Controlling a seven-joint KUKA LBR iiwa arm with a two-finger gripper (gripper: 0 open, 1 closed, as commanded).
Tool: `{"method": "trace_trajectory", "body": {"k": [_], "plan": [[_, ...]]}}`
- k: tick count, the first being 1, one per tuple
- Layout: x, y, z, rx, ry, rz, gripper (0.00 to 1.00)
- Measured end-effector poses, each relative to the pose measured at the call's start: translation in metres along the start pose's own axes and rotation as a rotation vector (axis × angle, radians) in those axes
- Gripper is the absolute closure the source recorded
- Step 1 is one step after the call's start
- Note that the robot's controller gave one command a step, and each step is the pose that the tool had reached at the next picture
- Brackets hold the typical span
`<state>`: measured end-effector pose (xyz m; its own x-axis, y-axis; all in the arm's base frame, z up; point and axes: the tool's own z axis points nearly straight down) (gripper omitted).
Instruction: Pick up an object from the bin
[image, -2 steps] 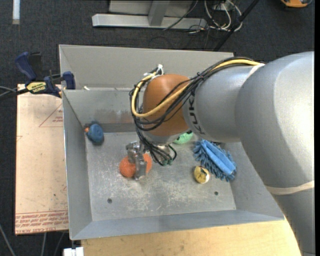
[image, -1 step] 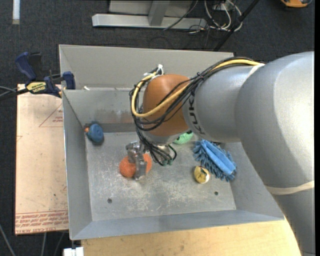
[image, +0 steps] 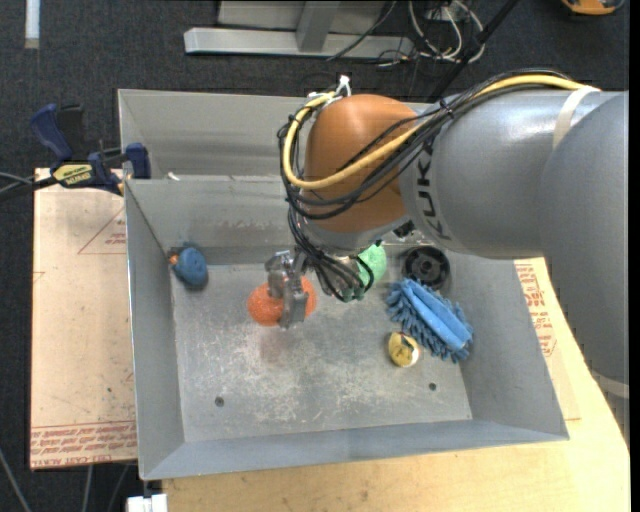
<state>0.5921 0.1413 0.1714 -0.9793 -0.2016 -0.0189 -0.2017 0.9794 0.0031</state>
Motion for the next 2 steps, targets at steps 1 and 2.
{"method": "trace_trajectory", "body": {"k": [1,2], "plan": [[0.000,0.000,0.000,0.000,0.000,0.000,1.00],[-0.003,-0.005,-0.127,-0.001,-0.005,0.063,1.00]]}}
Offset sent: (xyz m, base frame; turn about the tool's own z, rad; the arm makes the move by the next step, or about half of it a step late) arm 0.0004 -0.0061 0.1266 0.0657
